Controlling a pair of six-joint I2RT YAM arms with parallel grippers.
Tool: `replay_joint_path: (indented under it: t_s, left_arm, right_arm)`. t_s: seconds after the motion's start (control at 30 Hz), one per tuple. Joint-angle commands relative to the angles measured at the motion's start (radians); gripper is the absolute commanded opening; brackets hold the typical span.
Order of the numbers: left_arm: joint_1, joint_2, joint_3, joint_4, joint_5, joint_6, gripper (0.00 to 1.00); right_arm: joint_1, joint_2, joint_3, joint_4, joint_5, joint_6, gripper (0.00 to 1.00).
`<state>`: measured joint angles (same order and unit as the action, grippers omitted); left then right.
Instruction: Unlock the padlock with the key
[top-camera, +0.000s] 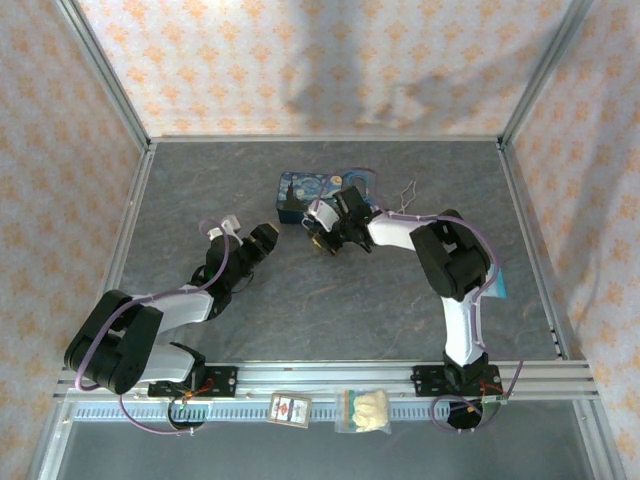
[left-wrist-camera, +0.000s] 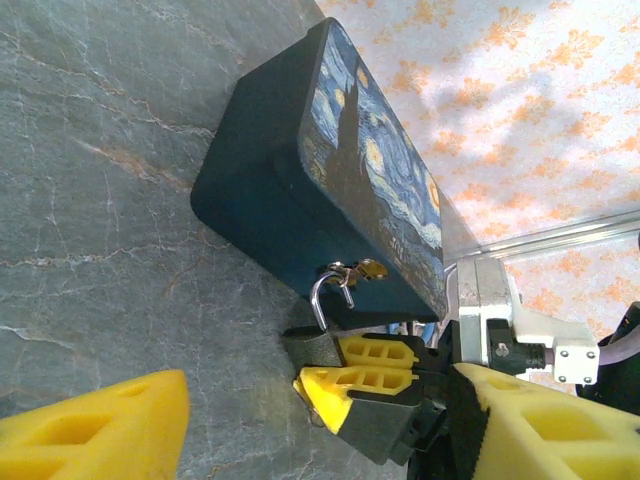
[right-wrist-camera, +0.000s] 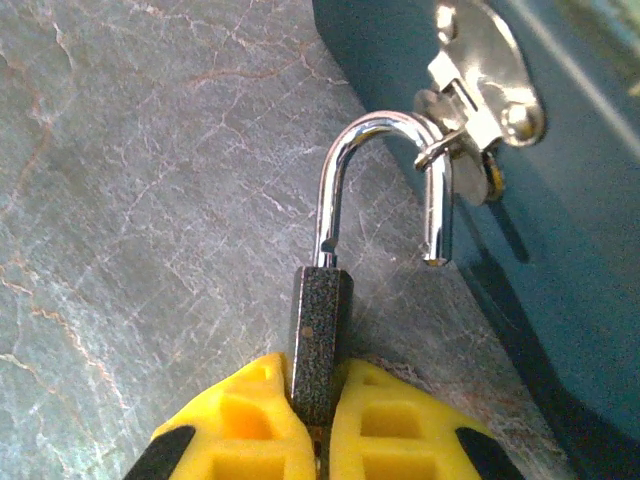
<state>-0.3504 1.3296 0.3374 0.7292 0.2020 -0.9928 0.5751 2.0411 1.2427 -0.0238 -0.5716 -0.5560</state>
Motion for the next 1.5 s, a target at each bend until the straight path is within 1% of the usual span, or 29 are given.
replay_joint_path:
  t_s: [0.0,0.17,0.3,0.4,0.47,0.53,0.6,0.73,0.83,0.9,1.0,1.1,1.2,1.47]
  left_arm:
    - [0.013,-0.014,-0.004,0.01,0.016,0.021,0.64]
    - [0.013,0.037,-0.008,0.102,0.079,0.003,0.57]
    - [0.013,0.071,-0.007,0.156,0.1,-0.016,0.55]
    - [0.013,0.074,-0.01,0.164,0.102,-0.018,0.55]
    - [0.014,0.067,-0.016,0.161,0.097,-0.017,0.55]
    - [0.013,0.066,-0.027,0.168,0.083,-0.02,0.53]
    - [0.013,0.083,-0.033,0.212,0.076,-0.019,0.5]
    - [0.013,0.164,-0.02,0.321,0.053,-0.008,0.44]
    - [0.013,0.255,0.004,0.405,0.02,-0.009,0.42]
    - [0.013,0.333,0.03,0.465,0.019,-0.014,0.38]
    - [0.013,0.424,0.068,0.521,0.019,-0.036,0.36]
    - [0.011,0.479,0.077,0.594,0.011,-0.065,0.36]
    - [0.012,0.505,0.084,0.632,0.006,-0.087,0.39]
    - [-0.004,0.572,0.131,0.653,0.022,-0.11,0.4]
  right_arm:
    - [0.002,0.03,0.045,-0.063,0.041,-0.084,0.0]
    - [0.002,0.086,0.165,-0.176,0.057,-0.17,0.0]
    - [0.002,0.158,0.287,-0.29,0.031,-0.227,0.0]
    - [0.002,0.196,0.356,-0.336,-0.014,-0.234,0.0]
    - [-0.001,0.218,0.404,-0.381,-0.072,-0.23,0.0]
    - [-0.001,0.229,0.435,-0.42,-0.155,-0.223,0.0]
    - [-0.002,0.232,0.447,-0.444,-0.226,-0.213,0.0]
    - [-0.006,0.238,0.451,-0.455,-0.318,-0.189,0.0]
    - [-0.007,0.244,0.452,-0.449,-0.332,-0.173,0.0]
    - [-0.009,0.248,0.452,-0.446,-0.33,-0.167,0.0]
    - [-0.009,0.246,0.452,-0.449,-0.336,-0.161,0.0]
    - [-0.01,0.239,0.445,-0.445,-0.338,-0.159,0.0]
    - [-0.01,0.234,0.438,-0.439,-0.341,-0.156,0.0]
    - [-0.01,0.232,0.434,-0.426,-0.346,-0.145,0.0]
